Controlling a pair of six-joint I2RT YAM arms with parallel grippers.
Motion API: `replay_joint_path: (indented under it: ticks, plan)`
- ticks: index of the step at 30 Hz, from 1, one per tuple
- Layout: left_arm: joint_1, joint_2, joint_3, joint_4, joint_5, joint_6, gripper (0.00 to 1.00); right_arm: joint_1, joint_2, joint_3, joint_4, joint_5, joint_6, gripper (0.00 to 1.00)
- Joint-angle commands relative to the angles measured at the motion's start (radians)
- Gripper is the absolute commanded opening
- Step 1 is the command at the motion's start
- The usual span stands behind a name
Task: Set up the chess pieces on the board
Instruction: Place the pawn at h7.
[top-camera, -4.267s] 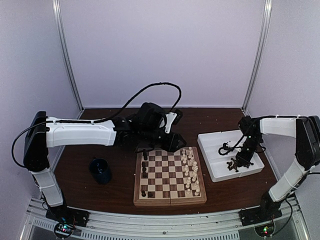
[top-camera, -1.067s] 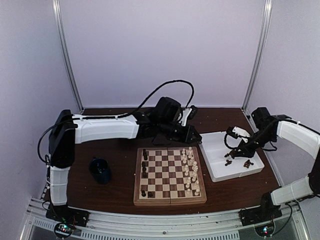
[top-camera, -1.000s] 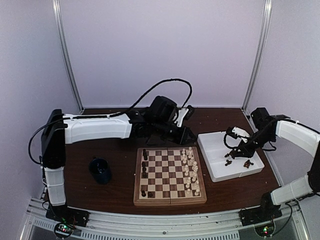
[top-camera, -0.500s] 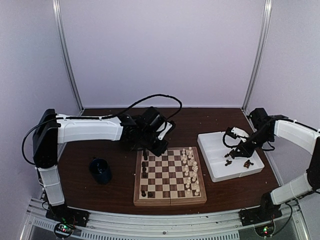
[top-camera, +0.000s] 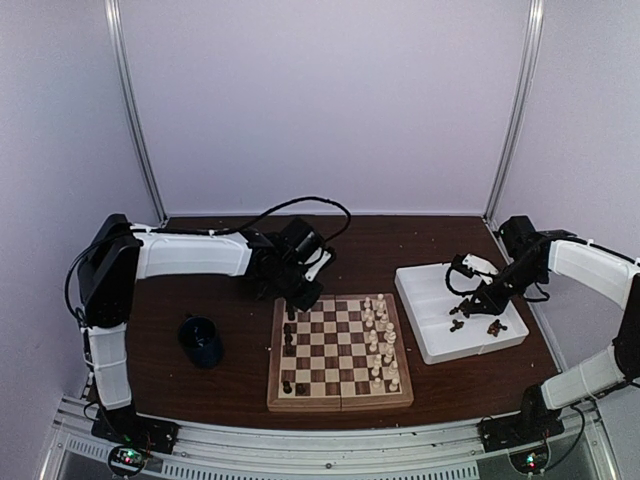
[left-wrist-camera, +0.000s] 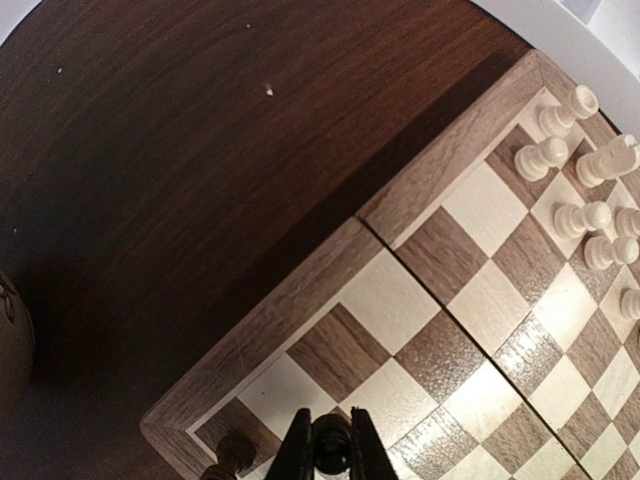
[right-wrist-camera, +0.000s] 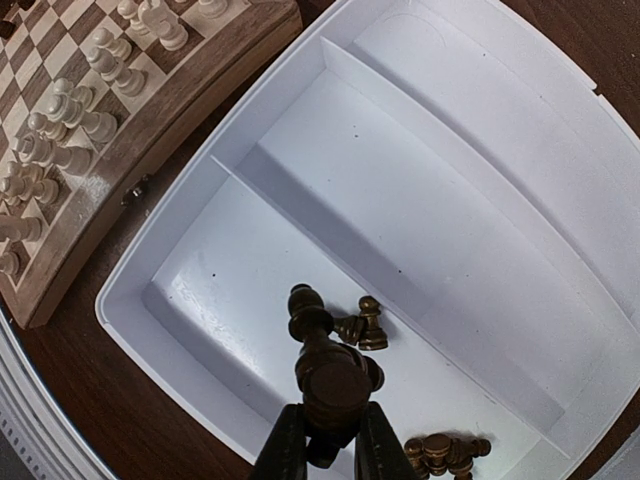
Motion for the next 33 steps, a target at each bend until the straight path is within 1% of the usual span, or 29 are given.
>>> replay_joint_path:
  ticks: [1, 9, 12, 16, 33]
  plan:
    - [0.006, 0.014, 0.037, -0.020, -0.013, 0.014, 0.00, -0.003, 0.003, -0.004, 0.014, 0.017, 0.004, 0.14]
    - [0.013, 0.038, 0.037, -0.028, -0.020, -0.010, 0.00, -0.002, 0.012, -0.001, 0.013, 0.018, 0.006, 0.15]
    - [0.017, 0.047, 0.047, -0.026, -0.030, -0.010, 0.03, -0.002, 0.015, -0.002, 0.014, 0.019, 0.004, 0.15]
    - [0.025, 0.056, 0.056, -0.026, -0.036, -0.006, 0.03, -0.002, 0.022, 0.000, 0.015, 0.019, 0.004, 0.15]
    - [0.033, 0.090, 0.078, -0.043, -0.019, -0.004, 0.04, -0.002, 0.031, 0.002, 0.012, 0.018, 0.003, 0.15]
